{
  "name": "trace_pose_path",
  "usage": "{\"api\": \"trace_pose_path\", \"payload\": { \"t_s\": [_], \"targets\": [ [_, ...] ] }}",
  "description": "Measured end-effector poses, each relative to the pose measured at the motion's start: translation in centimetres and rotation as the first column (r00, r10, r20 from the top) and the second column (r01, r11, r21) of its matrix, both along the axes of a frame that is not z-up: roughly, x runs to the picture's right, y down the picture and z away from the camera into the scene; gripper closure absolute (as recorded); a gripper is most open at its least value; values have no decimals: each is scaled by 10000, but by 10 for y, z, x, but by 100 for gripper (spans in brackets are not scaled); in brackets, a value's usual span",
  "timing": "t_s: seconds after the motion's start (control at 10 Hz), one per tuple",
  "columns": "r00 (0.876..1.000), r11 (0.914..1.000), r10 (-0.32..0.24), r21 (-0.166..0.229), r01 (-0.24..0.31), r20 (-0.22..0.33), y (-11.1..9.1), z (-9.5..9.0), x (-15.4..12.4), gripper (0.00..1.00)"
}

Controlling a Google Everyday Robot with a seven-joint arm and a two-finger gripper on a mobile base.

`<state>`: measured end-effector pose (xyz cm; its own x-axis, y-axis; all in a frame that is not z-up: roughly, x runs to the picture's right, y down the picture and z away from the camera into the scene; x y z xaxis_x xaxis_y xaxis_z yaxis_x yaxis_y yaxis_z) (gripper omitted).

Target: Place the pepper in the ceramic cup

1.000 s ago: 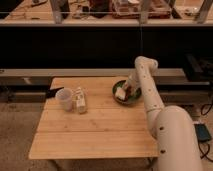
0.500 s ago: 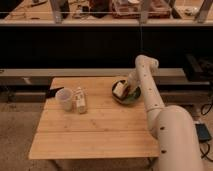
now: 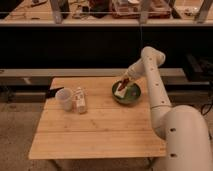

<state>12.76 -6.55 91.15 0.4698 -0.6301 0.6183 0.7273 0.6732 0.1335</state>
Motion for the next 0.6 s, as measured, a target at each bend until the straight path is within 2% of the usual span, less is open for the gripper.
{"api": "trace_pose_path", "payload": {
  "t_s": [0.2, 0.3, 0.5, 0.6],
  "targets": [
    [9946, 9992, -34, 408, -8, 1034, -22, -29, -36, 91],
    [9840, 9979, -165, 640, 52, 1774, -33, -49, -64, 91],
    [9534, 9950, -520, 969, 241, 2972, -44, -81, -109, 91],
    [9290, 9926, -761, 1155, 363, 3621, -47, -101, -132, 91]
  ]
}}
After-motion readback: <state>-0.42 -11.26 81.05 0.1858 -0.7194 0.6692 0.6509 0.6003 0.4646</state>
